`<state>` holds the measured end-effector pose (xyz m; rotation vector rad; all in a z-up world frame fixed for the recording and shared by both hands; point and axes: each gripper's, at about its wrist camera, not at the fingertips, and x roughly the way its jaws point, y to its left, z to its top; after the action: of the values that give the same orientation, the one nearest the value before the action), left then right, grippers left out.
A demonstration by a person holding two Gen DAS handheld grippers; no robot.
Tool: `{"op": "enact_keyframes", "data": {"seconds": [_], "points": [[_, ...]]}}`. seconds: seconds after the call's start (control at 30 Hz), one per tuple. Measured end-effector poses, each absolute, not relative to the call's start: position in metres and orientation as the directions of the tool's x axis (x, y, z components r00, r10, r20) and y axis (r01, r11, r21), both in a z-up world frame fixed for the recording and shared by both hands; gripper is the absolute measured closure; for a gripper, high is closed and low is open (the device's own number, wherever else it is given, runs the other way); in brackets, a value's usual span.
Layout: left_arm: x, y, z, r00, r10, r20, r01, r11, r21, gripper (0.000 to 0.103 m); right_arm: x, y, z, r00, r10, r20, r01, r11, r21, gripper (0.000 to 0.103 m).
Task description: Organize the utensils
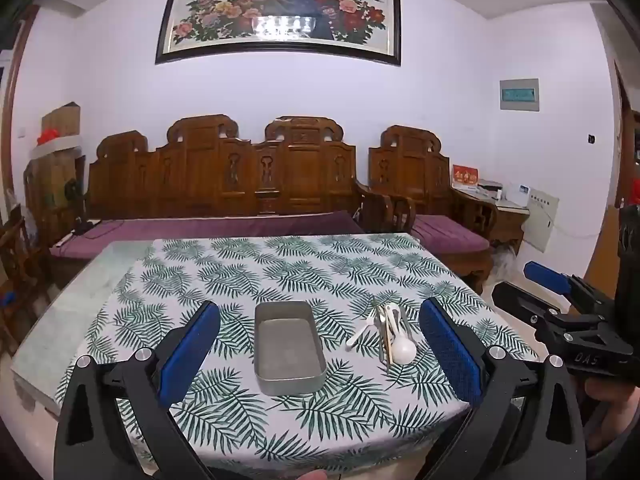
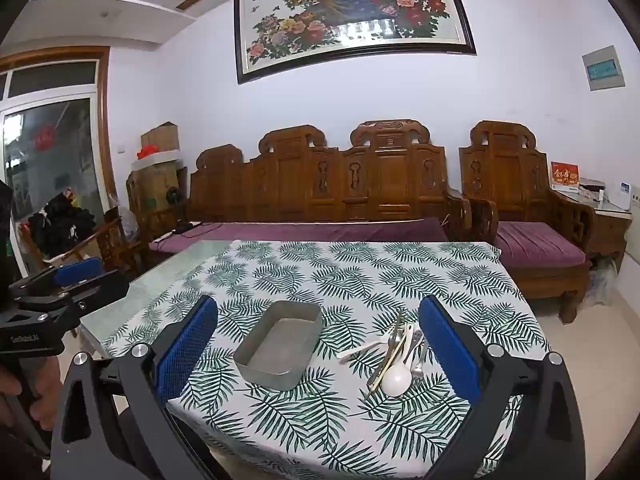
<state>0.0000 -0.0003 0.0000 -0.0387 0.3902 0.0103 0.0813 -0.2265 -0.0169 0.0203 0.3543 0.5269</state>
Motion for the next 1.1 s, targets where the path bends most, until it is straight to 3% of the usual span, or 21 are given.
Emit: {"op": "enact_keyframes", "data": {"seconds": [1.1], "points": [[-0.0015,-0.0045,0.0065,0.927,0.004,-0.376,-0.025,0.998,-0.052,0.007,0.0826,-0.2285,-0.015,0.805,0.501,-0.32,-0.49,0.864,0.12,0.003]]}}
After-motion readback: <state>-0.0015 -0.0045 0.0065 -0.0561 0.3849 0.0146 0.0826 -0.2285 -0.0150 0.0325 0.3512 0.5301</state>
